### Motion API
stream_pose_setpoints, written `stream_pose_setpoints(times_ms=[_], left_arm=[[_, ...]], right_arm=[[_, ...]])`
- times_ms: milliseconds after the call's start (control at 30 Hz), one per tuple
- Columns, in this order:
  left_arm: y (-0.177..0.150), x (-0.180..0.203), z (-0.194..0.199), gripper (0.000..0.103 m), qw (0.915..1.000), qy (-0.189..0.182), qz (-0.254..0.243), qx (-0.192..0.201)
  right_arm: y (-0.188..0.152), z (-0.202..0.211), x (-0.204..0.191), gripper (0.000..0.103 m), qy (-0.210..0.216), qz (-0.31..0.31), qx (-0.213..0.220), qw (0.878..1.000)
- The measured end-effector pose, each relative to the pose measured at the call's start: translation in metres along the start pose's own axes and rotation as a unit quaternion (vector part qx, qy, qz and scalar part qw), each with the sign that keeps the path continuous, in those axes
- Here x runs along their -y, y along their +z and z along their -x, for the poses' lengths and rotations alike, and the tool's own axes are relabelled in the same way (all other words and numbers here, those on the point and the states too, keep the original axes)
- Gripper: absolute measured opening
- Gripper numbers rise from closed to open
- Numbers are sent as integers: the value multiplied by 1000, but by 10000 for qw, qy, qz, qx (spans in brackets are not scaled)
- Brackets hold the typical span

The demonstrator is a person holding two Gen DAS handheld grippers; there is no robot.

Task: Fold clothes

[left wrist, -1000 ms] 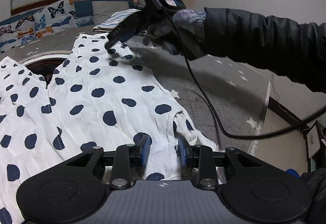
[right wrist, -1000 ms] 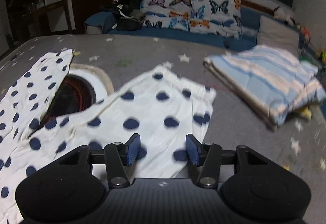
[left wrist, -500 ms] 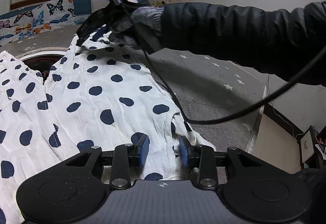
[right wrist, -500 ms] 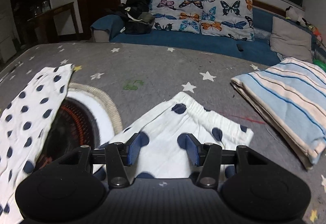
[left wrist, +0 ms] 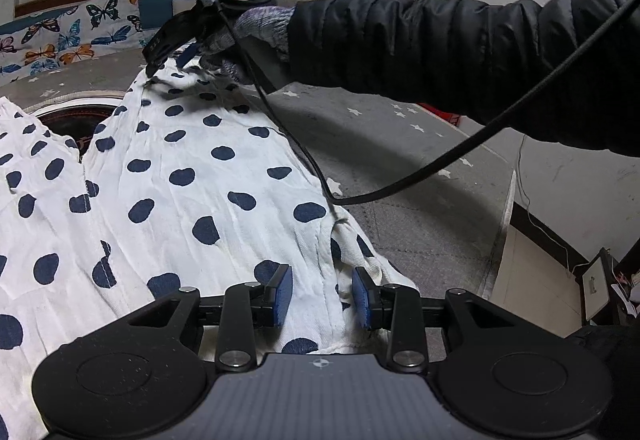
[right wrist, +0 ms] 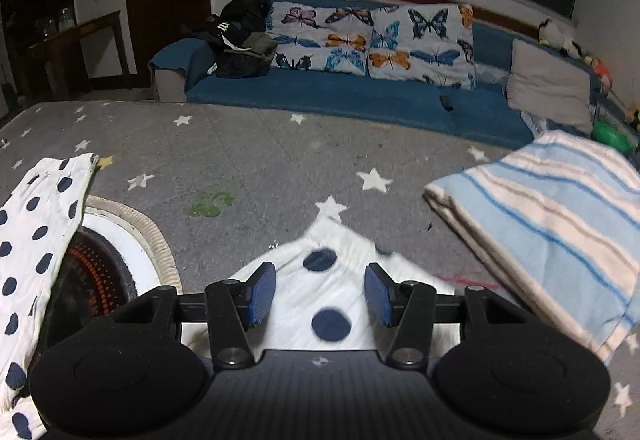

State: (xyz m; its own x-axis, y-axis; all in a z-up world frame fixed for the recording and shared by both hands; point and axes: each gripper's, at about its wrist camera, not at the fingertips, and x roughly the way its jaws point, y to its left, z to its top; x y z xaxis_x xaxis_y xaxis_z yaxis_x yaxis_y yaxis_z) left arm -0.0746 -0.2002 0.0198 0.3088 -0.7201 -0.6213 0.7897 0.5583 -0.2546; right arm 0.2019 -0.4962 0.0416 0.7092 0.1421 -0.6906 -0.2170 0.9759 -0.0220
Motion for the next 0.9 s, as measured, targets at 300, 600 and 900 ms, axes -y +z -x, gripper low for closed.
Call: stream_pose_setpoints(times_ms=[300,600,900], left_arm=[[1,3,2,39,9999,161,2,54],[-2,4,9,41,9995,303,73,92],[-4,-5,37,44,9967,633,291,408]], right_arm=[[-24,51,-15,54,475,404,-243,9978],[-60,65,-24,60,420,474,-418,9971],[-71,103,-31,66,656,423,-211,9967]])
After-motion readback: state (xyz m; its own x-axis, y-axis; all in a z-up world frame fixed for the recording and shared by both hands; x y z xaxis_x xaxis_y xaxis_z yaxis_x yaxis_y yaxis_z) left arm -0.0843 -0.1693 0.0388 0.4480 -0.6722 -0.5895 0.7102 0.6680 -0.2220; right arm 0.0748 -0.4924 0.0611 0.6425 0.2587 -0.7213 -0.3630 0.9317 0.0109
